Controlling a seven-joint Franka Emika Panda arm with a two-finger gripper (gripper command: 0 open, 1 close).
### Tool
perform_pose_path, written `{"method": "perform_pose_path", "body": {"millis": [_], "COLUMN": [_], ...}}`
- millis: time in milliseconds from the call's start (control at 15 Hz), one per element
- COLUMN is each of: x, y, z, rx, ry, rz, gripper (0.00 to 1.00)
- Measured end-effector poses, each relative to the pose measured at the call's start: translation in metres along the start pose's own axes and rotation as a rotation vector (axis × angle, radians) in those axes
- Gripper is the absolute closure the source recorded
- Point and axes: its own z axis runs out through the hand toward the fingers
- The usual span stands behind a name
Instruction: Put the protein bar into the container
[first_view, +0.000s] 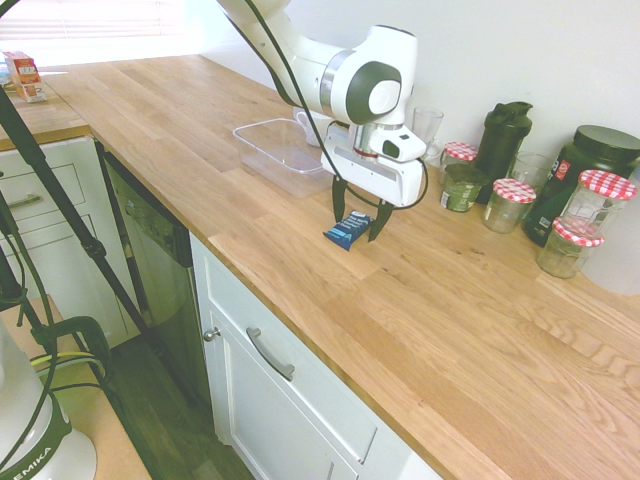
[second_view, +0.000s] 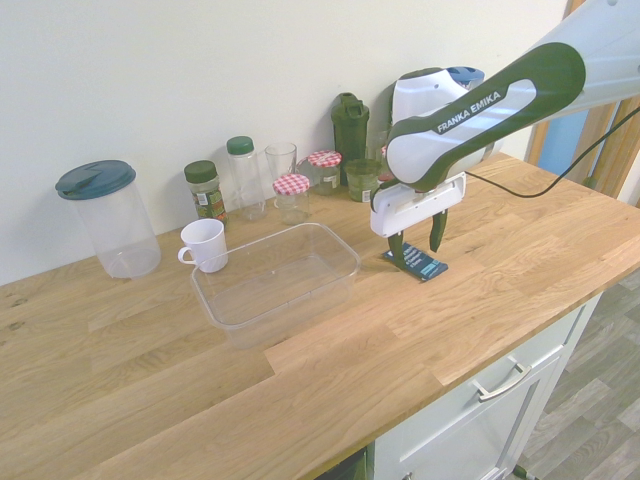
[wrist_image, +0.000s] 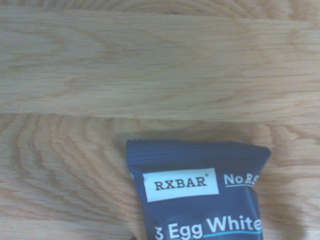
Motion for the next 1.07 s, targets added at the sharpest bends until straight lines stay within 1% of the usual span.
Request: {"method": "perform_pose_path", "body": {"millis": [67, 133, 600, 1067], "x": [-0.0002, 0.0000, 0.0031, 0.0002], "y": [-0.0004, -0.0005, 0.0012, -0.0031], "z": [0.0012, 0.0013, 0.0015, 0.0024], "rx": [-0.002, -0.002, -0.002, 0.003], "ry": [-0.001, 0.000, 0.000, -0.020], "rz": [-0.001, -0.001, -0.014, -0.042], "gripper": [0.00, 1.00, 1.00, 1.00]}}
